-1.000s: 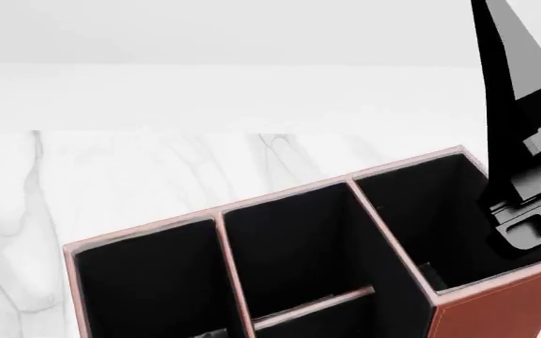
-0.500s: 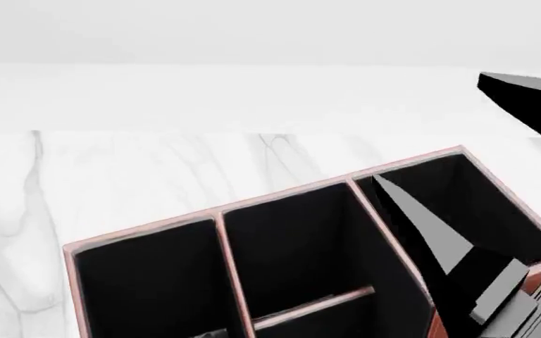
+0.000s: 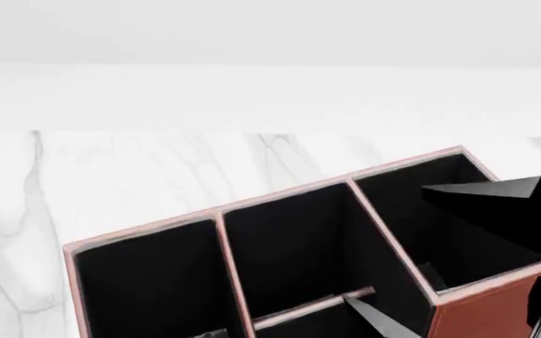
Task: Pick up the book and place it in the front compartment of the caddy.
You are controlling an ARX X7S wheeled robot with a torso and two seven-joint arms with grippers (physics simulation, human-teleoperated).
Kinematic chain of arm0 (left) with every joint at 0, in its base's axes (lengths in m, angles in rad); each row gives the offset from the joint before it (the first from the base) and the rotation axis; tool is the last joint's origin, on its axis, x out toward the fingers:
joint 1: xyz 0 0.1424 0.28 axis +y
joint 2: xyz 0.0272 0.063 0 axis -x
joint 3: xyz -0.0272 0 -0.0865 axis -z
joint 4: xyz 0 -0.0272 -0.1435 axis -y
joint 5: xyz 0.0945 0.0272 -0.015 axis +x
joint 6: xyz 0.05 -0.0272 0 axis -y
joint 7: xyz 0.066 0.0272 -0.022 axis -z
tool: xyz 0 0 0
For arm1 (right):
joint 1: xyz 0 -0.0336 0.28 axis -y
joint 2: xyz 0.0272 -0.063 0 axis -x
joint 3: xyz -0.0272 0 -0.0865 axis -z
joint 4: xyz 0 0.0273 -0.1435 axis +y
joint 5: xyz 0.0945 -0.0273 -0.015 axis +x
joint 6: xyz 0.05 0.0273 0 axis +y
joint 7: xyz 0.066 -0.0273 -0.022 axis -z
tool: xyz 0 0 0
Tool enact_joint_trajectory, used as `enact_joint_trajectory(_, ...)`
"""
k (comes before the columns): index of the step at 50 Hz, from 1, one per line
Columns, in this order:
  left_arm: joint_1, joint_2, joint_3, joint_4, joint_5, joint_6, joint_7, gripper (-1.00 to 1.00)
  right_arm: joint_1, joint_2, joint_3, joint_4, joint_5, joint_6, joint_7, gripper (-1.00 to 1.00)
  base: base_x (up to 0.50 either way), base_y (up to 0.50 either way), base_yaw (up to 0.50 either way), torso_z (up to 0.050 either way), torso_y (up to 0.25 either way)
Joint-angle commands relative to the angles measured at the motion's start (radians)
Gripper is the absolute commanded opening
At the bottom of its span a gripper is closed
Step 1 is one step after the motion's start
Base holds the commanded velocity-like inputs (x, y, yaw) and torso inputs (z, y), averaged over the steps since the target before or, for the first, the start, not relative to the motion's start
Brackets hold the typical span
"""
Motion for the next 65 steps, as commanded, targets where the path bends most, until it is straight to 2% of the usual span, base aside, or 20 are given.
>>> enact_joint_trajectory(1,0.005,0.022,-0.027,-0.005,0.021,-0.005,0.025,1.00,0.001,0.027,-0.028,-0.009,-0.010,0.035,-0.046,1.00,0.00,0.00,0.00,0.000,0.000)
enact_joint_trajectory(18,0.004,0.016,-0.026,-0.009,0.014,-0.002,0.016,1.00,0.007,0.075,-0.104,-0.033,-0.010,0.061,-0.071,1.00,0.00,0.00,0.00,0.000,0.000)
enact_joint_trajectory(27,0.005,0.013,-0.025,-0.011,0.009,0.001,0.013,1.00,-0.053,0.108,-0.113,-0.082,-0.035,0.076,-0.112,1.00,0.00,0.00,0.00,0.000,0.000)
enact_joint_trajectory(43,0.017,0.009,-0.025,-0.010,0.001,0.007,0.006,1.00,-0.131,0.196,-0.065,-0.184,-0.015,0.105,-0.169,1.00,0.00,0.00,0.00,0.000,0.000)
enact_joint_trajectory(58,0.022,0.004,-0.028,-0.009,-0.008,0.010,0.000,1.00,-0.296,0.195,0.025,-0.238,-0.104,0.134,-0.231,1.00,0.00,0.00,0.00,0.000,0.000)
enact_joint_trajectory(65,0.018,0.003,-0.023,-0.015,-0.009,0.013,-0.003,1.00,-0.351,0.186,0.024,-0.248,-0.158,0.129,-0.244,1.00,0.00,0.00,0.00,0.000,0.000)
